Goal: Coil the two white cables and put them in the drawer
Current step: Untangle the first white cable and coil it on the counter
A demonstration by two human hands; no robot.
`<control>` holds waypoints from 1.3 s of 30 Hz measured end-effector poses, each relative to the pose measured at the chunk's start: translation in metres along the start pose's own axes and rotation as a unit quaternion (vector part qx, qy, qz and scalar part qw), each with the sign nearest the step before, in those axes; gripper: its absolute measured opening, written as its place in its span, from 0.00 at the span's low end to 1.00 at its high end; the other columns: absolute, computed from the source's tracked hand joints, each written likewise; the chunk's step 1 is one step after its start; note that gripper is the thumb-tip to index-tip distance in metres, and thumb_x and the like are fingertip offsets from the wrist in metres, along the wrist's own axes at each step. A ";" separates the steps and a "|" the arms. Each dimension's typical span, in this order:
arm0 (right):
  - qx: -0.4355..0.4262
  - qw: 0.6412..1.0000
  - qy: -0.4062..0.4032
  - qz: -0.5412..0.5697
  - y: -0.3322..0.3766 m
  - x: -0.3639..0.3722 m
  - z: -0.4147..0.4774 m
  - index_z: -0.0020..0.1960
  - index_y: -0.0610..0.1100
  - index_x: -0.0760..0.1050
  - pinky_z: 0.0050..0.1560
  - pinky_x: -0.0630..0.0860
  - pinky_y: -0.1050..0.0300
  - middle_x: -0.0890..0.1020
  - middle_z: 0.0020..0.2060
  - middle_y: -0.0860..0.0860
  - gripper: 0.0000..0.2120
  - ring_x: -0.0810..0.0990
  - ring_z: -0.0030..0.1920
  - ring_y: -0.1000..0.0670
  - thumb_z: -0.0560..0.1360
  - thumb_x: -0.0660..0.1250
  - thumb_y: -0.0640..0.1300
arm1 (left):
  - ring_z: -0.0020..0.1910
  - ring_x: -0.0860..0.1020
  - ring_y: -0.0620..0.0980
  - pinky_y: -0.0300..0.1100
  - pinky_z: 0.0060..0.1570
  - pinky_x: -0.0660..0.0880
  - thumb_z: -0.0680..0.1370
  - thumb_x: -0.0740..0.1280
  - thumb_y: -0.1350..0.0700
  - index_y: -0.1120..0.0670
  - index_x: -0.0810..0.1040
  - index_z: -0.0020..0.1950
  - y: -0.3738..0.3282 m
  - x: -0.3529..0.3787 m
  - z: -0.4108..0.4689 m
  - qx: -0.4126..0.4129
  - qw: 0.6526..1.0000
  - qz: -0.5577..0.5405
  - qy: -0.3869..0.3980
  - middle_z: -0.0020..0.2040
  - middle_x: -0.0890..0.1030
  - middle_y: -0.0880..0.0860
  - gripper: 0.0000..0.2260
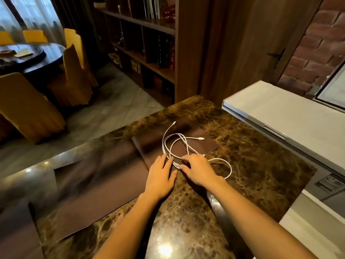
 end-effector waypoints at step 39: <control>0.132 0.909 -0.351 0.183 -0.052 -0.111 -0.167 0.55 0.46 0.81 0.44 0.76 0.57 0.83 0.41 0.51 0.12 0.81 0.42 0.51 0.84 0.60 0.49 | 0.43 0.79 0.47 0.50 0.47 0.77 0.78 0.68 0.45 0.50 0.83 0.47 -0.013 -0.116 -0.070 0.080 0.966 -0.228 -0.089 0.42 0.82 0.45 0.09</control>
Point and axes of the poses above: each hand's wrist, its own z-axis towards the middle knuckle, its own x-axis out of the palm, y = z × x, the point moved 9 cm from there along z, towards the middle knuckle
